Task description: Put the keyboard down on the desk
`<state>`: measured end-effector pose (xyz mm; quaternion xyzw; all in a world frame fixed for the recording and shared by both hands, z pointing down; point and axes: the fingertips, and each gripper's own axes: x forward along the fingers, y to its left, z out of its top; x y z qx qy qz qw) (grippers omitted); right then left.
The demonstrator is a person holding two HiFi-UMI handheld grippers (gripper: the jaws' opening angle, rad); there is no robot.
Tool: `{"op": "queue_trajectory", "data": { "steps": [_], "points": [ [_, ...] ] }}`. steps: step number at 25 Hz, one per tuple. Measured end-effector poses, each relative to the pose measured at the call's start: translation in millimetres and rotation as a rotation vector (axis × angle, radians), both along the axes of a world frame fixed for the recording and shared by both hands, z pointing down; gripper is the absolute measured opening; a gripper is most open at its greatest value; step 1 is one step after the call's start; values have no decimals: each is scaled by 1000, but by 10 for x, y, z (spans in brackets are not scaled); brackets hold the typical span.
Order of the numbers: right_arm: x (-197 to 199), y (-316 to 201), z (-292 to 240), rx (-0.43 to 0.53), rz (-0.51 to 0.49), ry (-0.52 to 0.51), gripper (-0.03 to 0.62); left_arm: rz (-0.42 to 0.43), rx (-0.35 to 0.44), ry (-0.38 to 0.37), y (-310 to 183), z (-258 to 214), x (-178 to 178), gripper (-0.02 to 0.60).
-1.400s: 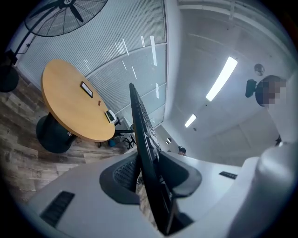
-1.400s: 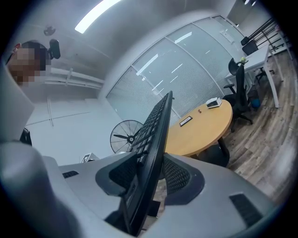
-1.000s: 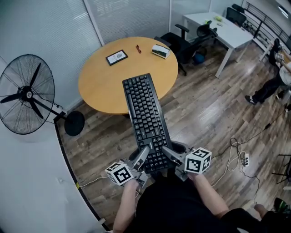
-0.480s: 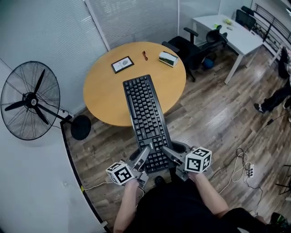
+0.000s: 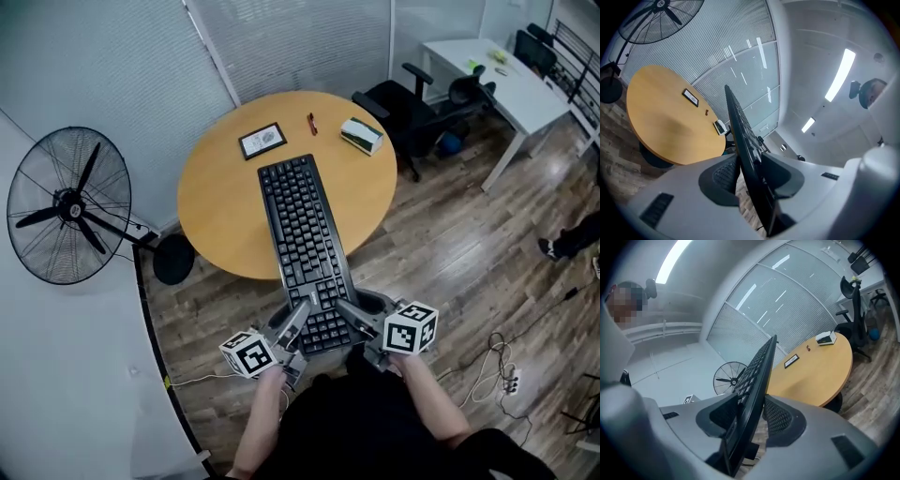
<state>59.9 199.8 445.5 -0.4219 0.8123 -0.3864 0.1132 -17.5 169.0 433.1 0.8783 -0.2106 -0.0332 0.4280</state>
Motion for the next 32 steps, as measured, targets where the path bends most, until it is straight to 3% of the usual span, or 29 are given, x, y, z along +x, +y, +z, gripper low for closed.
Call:
{"op": "queue_trajectory", "data": {
  "steps": [5,17,26,32],
  "points": [
    [337,-238,38,10,-36,9,184,-32,21,-9,-211,41,325,120],
    [472,-363,236,-54,-115,-20,186,-101,-32,-72,-287,215,460,124],
    [398,-667,386,-100,-145,2,186,-132,-85,-62,-568,401,374,127],
    [342,-1158,382,-114,-172,40,187,-160,-100,-24,-1037,419,309,127]
  ]
}}
